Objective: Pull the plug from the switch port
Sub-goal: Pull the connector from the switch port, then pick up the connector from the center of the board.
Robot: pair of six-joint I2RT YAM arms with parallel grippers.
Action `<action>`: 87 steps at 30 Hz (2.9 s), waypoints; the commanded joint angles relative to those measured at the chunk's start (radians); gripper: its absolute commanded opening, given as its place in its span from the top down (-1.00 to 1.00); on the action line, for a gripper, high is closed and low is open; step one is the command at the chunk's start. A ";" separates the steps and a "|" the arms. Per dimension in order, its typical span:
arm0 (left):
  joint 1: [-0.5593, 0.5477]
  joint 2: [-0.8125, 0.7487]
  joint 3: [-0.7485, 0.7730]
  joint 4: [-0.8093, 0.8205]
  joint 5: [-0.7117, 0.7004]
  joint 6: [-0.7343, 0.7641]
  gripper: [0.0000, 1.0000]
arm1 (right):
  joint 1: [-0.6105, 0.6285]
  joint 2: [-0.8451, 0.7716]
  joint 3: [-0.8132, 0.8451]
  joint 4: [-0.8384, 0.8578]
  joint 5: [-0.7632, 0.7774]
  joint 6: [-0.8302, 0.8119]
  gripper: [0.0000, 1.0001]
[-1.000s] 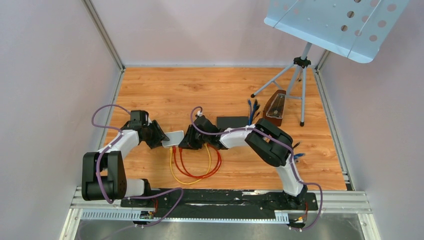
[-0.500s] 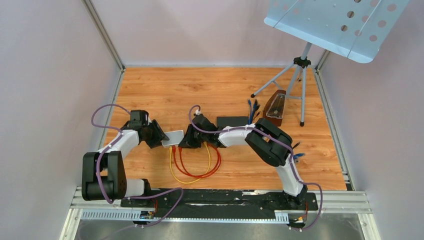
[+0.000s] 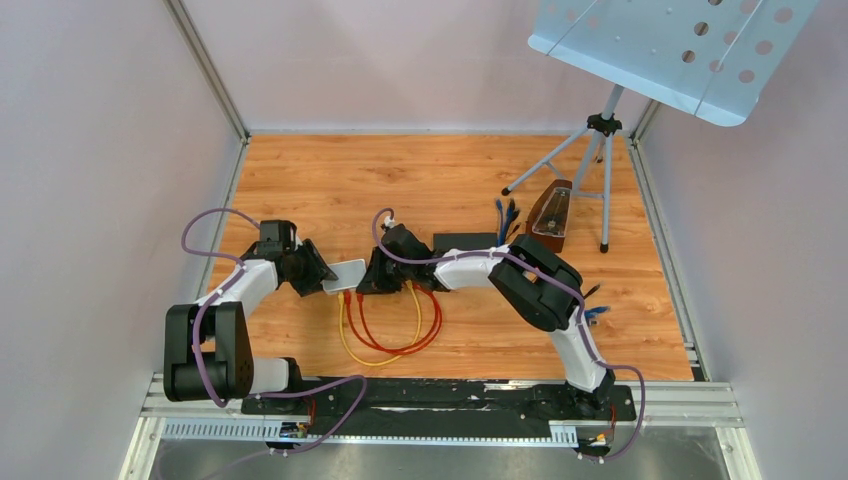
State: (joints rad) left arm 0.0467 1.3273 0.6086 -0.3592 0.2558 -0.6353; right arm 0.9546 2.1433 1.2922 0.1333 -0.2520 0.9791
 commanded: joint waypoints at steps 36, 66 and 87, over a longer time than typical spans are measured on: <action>-0.011 0.002 -0.010 -0.001 0.059 -0.035 -0.01 | 0.041 0.098 0.117 -0.157 -0.102 -0.203 1.00; -0.011 -0.011 -0.006 -0.019 0.042 -0.028 -0.03 | 0.043 -0.088 -0.067 0.100 -0.118 -0.217 1.00; -0.011 -0.119 0.010 -0.056 0.022 -0.034 -0.41 | -0.019 -0.246 -0.118 -0.059 -0.068 -0.336 0.21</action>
State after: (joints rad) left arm 0.0406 1.2633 0.6044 -0.4099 0.2752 -0.6529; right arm 0.9314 1.9881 1.1912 0.1196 -0.2752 0.7261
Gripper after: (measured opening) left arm 0.695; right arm 0.365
